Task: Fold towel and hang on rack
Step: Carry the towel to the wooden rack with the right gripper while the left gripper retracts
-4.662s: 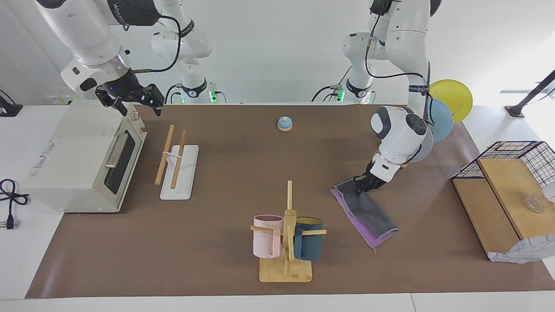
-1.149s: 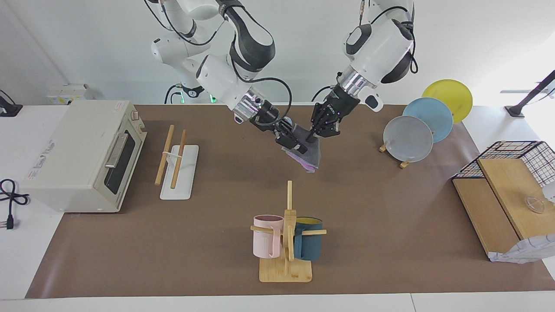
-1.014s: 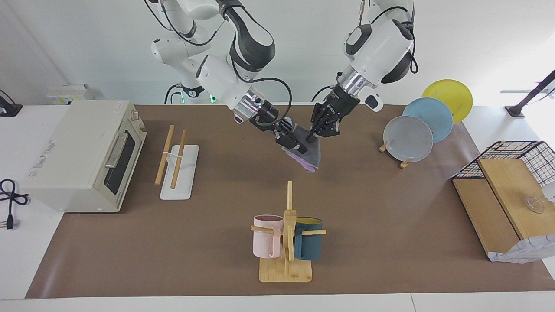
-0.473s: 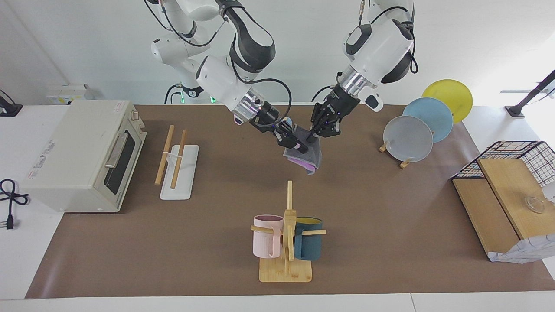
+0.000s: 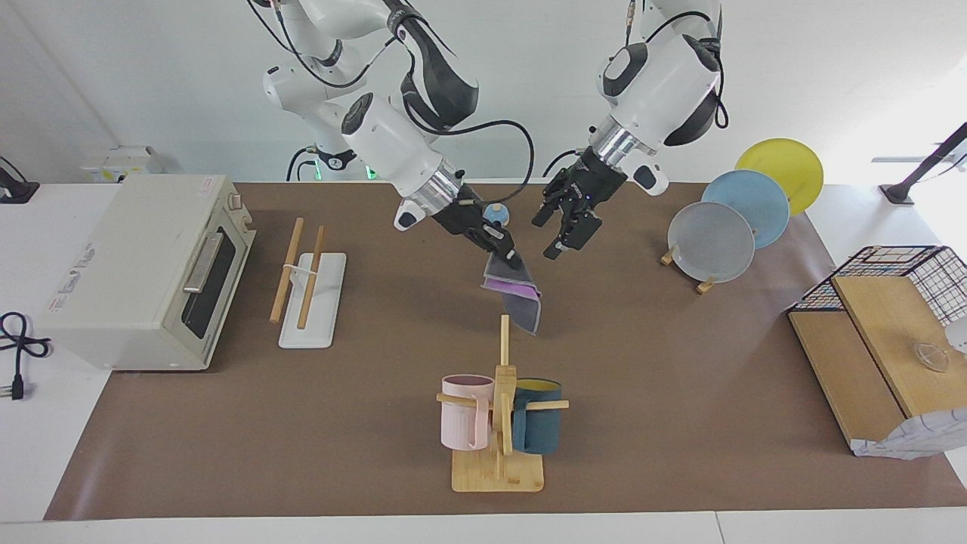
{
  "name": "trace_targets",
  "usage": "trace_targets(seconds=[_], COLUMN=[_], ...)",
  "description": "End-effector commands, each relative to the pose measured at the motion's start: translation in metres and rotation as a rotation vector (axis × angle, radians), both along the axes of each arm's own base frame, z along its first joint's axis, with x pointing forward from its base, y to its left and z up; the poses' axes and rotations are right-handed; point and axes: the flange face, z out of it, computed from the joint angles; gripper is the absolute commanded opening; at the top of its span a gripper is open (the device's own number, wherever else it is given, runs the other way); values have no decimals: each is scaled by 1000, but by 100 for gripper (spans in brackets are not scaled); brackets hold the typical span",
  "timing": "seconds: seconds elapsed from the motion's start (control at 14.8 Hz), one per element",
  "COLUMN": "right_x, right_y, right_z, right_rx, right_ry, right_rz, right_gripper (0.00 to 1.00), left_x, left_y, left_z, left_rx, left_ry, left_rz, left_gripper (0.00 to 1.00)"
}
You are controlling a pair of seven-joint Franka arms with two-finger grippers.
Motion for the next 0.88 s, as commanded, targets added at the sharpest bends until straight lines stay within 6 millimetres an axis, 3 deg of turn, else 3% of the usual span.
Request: trace_targets(seconds=[0.0,0.2,0.41,0.68,0.81], right_x=[-7,-11,-18,-29,-27], right_y=[-36,-110,-175,-252,-275], right_z=[8,4,-17,-45,-44], right_rx=[-129,-219,-359,-465,-520], right_ry=[-25,34,40,21,2], right_rz=[198,241,392,516,577], right_gripper=[0,0,0,0,0], left_x=[4,18,30,45,54], left_y=[54,110,154,173,184], left_z=[-5,-12,-11,6,17], left_rx=[73,217,357,554,609], left_ry=[-58,-175,-280,-309,-302], left_rz=[-179,-446,-658,-930,-1063], left_gripper=[100,100,100,100,100])
